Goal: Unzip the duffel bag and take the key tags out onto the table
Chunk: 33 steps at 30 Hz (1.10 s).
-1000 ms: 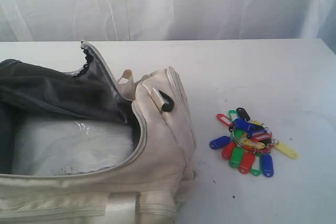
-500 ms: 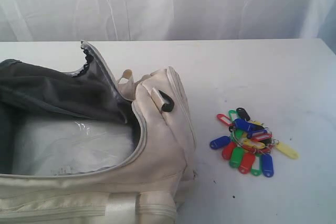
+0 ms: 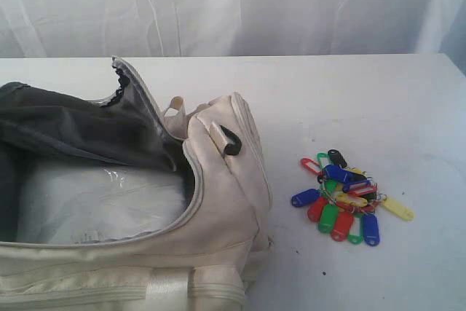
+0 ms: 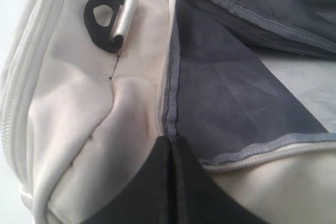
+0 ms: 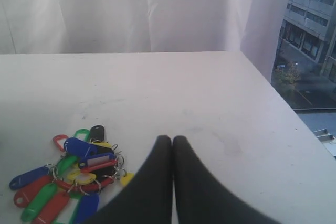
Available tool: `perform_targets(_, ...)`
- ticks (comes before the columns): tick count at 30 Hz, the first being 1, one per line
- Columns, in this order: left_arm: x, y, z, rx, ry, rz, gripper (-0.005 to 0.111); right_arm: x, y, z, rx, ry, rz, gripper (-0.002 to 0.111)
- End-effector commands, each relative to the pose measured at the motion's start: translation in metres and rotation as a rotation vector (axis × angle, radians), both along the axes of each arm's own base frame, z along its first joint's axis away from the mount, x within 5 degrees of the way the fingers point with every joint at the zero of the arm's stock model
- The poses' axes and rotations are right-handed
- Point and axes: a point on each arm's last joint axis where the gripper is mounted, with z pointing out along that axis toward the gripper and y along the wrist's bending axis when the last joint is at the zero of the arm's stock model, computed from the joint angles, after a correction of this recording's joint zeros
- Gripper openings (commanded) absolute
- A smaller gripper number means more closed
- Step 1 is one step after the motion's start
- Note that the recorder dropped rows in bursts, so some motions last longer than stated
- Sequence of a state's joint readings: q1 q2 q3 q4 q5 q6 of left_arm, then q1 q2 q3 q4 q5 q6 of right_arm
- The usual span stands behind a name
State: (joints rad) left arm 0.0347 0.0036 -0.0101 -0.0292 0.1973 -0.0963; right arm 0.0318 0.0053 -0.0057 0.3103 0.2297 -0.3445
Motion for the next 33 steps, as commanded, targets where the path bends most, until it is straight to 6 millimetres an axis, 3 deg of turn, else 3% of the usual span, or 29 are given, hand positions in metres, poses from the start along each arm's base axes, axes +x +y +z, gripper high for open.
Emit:
perform_targets(1, -0.0009, -0.0011, -0.0055, -0.015, 0.033, -0.011, 0.0, -0.0002, -0.0001, -0.0016, -0.004, 0.0, -0.002, 0.0)
perform_targets(7, -0.0009, -0.0011, -0.0055, -0.015, 0.033, -0.011, 0.0, -0.0001, -0.0019, -0.0023, -0.045, 0.004, -0.017, 0.0)
perform_targets(13, -0.0009, -0.0011, -0.0055, -0.015, 0.033, -0.011, 0.0, 0.0001, -0.0082, -0.0028, 0.039, 0.015, -0.098, 0.0)
perform_targets(33, -0.0009, -0.0011, -0.0055, -0.015, 0.033, -0.011, 0.0, -0.0015, -0.0086, -0.0111, 0.038, 0.108, -0.105, 0.0)
